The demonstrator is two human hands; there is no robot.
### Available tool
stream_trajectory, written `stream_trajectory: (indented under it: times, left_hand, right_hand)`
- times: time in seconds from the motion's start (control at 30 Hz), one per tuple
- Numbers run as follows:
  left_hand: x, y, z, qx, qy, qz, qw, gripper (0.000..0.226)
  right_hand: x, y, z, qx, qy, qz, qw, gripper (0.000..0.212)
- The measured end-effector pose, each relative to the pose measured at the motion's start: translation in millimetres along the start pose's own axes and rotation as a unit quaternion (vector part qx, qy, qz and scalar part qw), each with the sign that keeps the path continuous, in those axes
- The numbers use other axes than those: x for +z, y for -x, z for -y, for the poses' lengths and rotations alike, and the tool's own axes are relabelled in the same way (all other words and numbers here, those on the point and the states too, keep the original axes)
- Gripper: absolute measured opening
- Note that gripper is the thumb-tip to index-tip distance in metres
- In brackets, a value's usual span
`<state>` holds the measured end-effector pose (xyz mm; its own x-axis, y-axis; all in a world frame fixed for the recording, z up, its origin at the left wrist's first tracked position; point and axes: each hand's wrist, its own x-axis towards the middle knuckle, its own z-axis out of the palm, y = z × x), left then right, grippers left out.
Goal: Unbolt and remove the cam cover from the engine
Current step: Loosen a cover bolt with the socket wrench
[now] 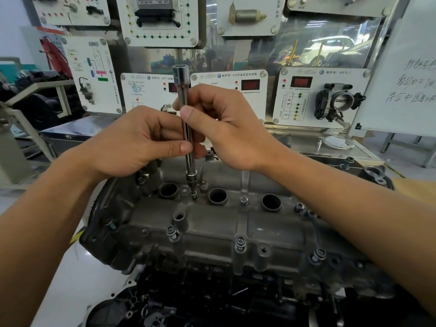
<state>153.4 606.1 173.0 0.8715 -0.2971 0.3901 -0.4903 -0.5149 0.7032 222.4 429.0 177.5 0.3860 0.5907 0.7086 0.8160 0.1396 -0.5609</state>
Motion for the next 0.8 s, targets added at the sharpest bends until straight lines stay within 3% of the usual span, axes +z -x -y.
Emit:
stream_trajectory:
  times: [0.13, 0.27, 0.47, 0.6, 0.8]
  left_hand:
    - [4.9, -2.1, -0.4, 0.004, -0.023, -0.054, 0.998, 0.035]
    - [6.1, -3.9, -2.0, 0.005, -0.033, -0.082, 0.996, 0.041]
    - [5.7, -5.8, -0.2, 0.029, -0.025, -0.059, 0.998, 0.036]
    - [3.5, -4.7, 2.7, 0.036, -0.036, -0.022, 0.998, 0.014]
    - [-1.8, -3.7, 2.8, 0.004, -0.021, 0.03, 0.999, 0.016]
  right_hand:
    - [4.7, 0.6, 0.6, 0.002, 0.006, -0.046, 0.999, 0.006]
    - [7.0, -0.5, 2.4, 0.02, 0.005, -0.091, 0.996, 0.013]
    - [6.9, 0.0, 6.4, 0.024, 0.027, -0.079, 0.996, 0.012]
    - [7.2, 1.1, 6.6, 0.028, 0.052, -0.038, 0.998, 0.007]
    - [6.2, 0.8, 6.1, 0.053, 0.023, -0.03, 0.998, 0.008]
